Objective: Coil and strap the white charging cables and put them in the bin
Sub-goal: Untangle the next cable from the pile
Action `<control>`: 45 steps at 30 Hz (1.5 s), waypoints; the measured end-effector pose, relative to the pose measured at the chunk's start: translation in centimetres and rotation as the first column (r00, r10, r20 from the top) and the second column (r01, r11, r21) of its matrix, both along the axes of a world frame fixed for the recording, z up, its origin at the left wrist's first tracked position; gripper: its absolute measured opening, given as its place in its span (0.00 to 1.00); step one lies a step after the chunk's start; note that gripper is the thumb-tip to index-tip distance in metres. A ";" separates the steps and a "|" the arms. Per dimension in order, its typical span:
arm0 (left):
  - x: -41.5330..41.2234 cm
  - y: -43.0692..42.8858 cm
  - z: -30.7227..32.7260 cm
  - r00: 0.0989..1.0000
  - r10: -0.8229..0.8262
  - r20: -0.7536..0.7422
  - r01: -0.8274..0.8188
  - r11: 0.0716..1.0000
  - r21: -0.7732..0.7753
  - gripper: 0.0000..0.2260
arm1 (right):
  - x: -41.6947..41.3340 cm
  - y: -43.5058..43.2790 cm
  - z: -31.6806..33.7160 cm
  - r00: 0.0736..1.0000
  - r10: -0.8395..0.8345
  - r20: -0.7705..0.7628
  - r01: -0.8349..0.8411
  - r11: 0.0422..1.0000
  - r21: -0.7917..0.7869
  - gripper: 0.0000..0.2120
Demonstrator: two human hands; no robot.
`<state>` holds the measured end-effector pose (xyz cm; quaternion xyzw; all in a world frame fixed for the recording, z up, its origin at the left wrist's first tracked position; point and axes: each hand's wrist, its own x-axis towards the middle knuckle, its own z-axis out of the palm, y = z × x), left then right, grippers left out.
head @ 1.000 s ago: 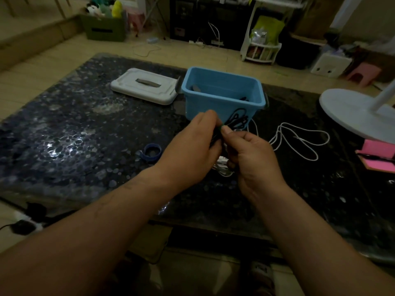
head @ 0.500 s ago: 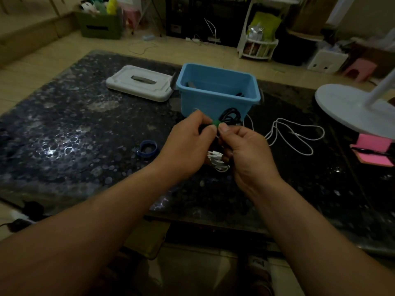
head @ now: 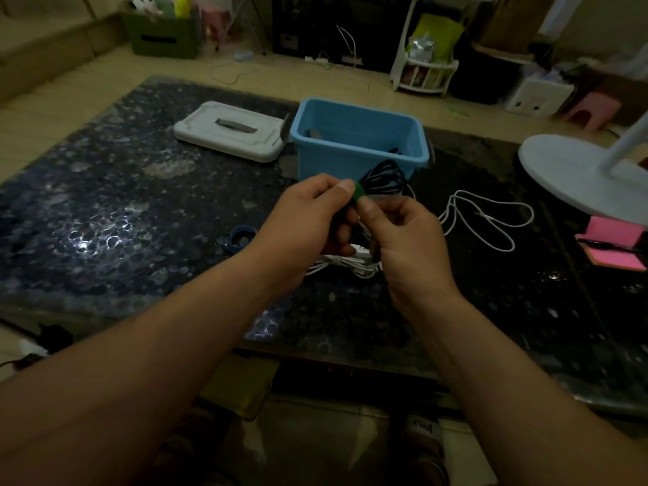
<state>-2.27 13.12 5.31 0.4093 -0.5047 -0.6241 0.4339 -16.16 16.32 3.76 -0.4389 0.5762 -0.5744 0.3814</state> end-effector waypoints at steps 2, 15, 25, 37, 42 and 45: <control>0.4 -0.1 0.1 0.999 -0.029 0.041 0.029 1.000 0.008 0.11 | -0.2 0.0 0.1 0.998 0.058 0.003 -0.058 0.998 -0.027 0.05; 0.6 0.1 -0.3 0.845 0.038 0.533 0.177 0.921 -0.346 0.06 | 0.2 -0.7 0.3 0.993 0.022 0.113 -0.025 0.999 0.030 0.09; 0.5 -0.5 -1.0 0.878 0.105 0.467 0.078 0.932 -0.355 0.09 | -0.1 -0.9 -0.4 0.993 0.074 0.087 -0.077 0.997 0.028 0.07; 0.9 -0.3 -0.1 0.978 -0.207 -0.025 0.209 0.968 0.139 0.11 | -0.7 -0.6 0.3 0.900 0.192 0.392 -0.261 0.956 0.130 0.06; 0.8 -0.3 0.1 0.992 -0.123 -0.025 0.125 0.987 0.106 0.11 | -0.4 -0.8 -0.2 0.914 0.125 0.386 -0.175 0.980 0.099 0.08; 0.8 -0.2 0.2 0.976 -0.165 -0.139 0.191 0.960 0.203 0.12 | -0.4 -0.8 0.0 0.936 0.129 0.329 -0.159 0.985 0.067 0.07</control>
